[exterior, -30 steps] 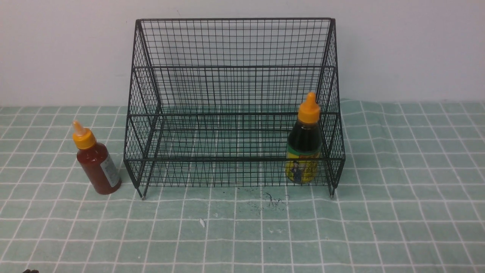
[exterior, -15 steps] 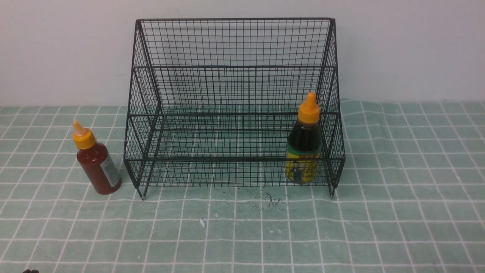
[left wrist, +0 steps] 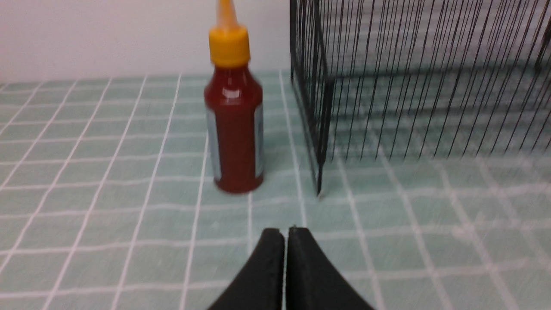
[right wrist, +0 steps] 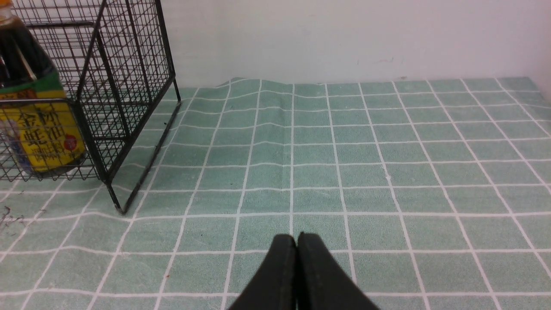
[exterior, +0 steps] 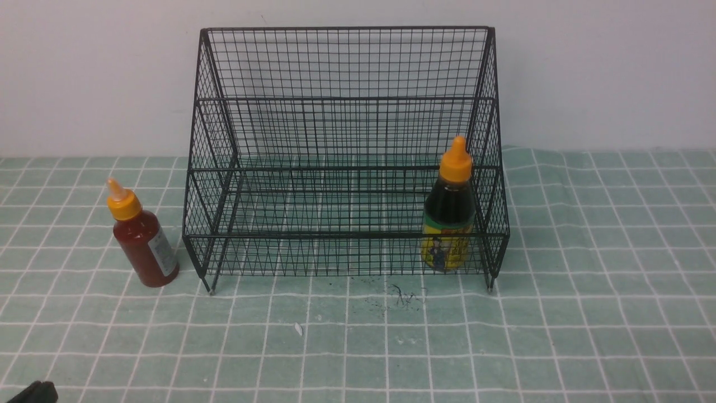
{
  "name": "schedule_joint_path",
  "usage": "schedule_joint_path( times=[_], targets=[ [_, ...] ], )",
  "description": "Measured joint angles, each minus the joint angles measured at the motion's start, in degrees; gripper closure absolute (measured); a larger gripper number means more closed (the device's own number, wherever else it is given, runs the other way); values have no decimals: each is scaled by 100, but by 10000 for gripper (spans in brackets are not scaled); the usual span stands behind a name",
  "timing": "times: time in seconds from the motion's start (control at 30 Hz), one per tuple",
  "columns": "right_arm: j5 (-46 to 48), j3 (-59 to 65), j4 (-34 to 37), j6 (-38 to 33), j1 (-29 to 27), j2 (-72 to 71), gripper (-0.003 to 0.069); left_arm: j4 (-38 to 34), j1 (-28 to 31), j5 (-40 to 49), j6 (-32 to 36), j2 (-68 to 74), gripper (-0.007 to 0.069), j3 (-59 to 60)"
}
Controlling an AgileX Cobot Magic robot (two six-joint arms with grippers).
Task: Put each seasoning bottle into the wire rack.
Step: Use the left arm to grab the condiment bottle closest to it
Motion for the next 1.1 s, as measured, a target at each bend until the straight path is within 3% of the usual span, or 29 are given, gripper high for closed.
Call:
schedule_joint_path(
  times=[0.3,0.47,0.6,0.67,0.8,0.93,0.97,1.0,1.1],
  targets=[
    [0,0,0,0,0,0,673,-1571,0,-1934,-507,0,631,0],
    [0,0,0,0,0,0,673,-1749,0,-3822,-517,0,631,-44],
    [0,0,2,0,0,0,673,-1713,0,-4098,-498,0,631,-635],
    [0,0,2,0,0,0,673,-1480,0,-3576,-409,68,631,-1337],
    [0,0,2,0,0,0,673,-1012,0,-1510,-240,784,631,-2675],
    [-1,0,2,0,0,0,673,-791,0,1796,-163,2465,631,-4107],
    [-1,0,2,0,0,0,673,-792,0,1933,-156,2636,631,-4161],
    [-1,0,2,0,0,0,673,-765,0,2809,-99,3236,631,-4546],
    [-1,0,2,0,0,0,673,-678,0,4073,144,4433,631,-5085]
  ],
)
